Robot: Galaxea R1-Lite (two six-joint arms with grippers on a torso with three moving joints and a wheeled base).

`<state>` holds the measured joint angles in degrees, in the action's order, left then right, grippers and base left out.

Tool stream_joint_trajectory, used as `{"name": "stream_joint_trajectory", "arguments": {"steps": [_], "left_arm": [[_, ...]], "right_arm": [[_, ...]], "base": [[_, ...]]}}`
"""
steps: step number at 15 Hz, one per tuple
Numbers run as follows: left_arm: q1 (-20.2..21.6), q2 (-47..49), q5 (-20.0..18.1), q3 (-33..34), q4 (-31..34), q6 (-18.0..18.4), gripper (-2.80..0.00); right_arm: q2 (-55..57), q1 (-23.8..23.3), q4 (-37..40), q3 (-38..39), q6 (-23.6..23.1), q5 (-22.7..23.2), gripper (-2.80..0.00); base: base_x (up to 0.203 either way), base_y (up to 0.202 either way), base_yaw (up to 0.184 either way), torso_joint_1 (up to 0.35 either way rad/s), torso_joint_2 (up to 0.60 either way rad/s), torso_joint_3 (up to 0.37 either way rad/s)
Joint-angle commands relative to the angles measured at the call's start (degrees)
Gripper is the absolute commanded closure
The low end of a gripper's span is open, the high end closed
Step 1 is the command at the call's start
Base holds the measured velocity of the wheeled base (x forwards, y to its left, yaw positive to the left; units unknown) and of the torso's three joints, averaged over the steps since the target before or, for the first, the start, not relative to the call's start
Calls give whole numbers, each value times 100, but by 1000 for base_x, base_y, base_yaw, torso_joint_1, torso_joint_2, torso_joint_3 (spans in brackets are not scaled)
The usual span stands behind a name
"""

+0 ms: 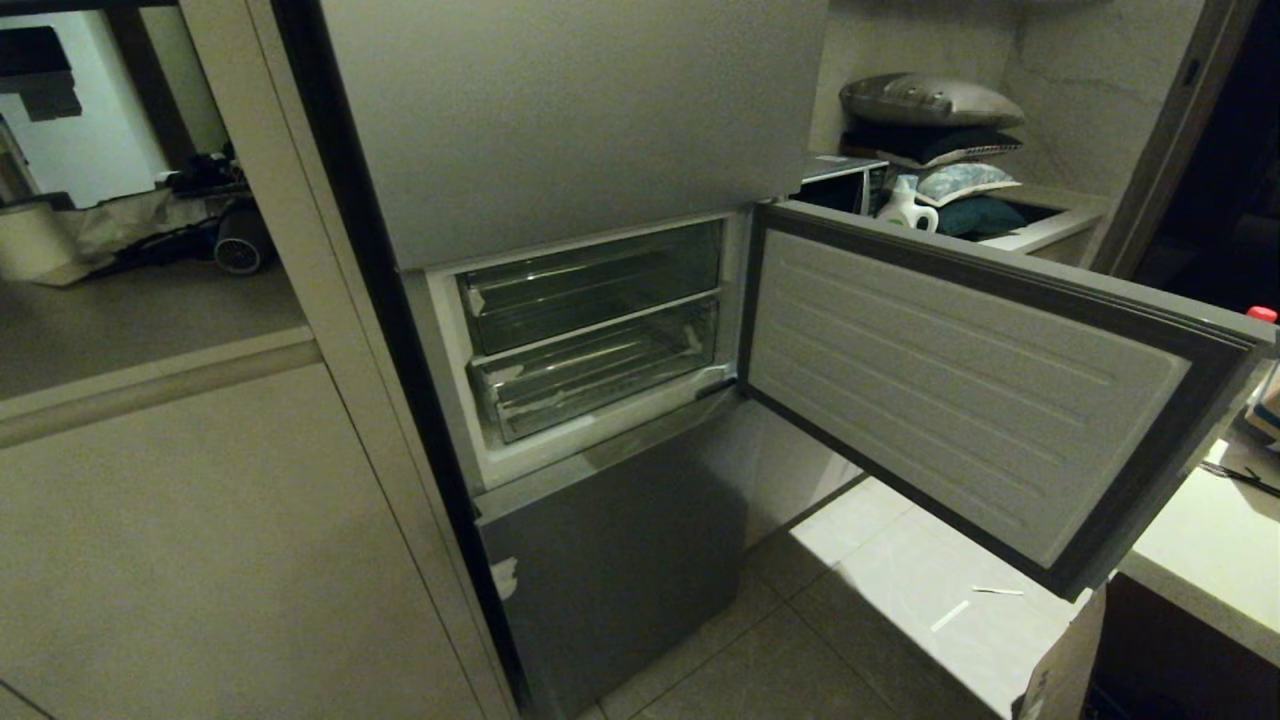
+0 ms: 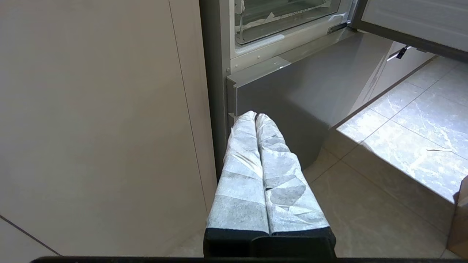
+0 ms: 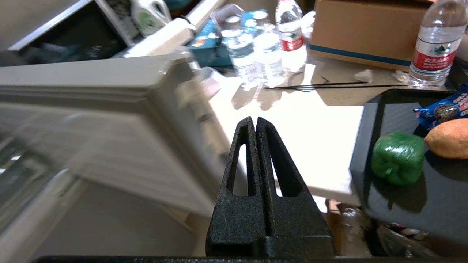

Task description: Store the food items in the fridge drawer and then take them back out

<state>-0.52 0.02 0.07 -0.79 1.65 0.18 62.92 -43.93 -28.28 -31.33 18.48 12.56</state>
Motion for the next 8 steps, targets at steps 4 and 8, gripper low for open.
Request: {"name": "stream_joint_trajectory", "arguments": {"steps": [4, 8], "left_arm": [[0, -2, 1, 0, 2, -1, 0], [0, -2, 1, 0, 2, -1, 0]], "right_arm": [[1930, -91, -813, -435, -84, 81, 0], [2930, 37, -904, -1272, -78, 316, 0]], "base": [[0, 0, 0, 0, 0, 0], [0, 0, 0, 0, 0, 0]]}}
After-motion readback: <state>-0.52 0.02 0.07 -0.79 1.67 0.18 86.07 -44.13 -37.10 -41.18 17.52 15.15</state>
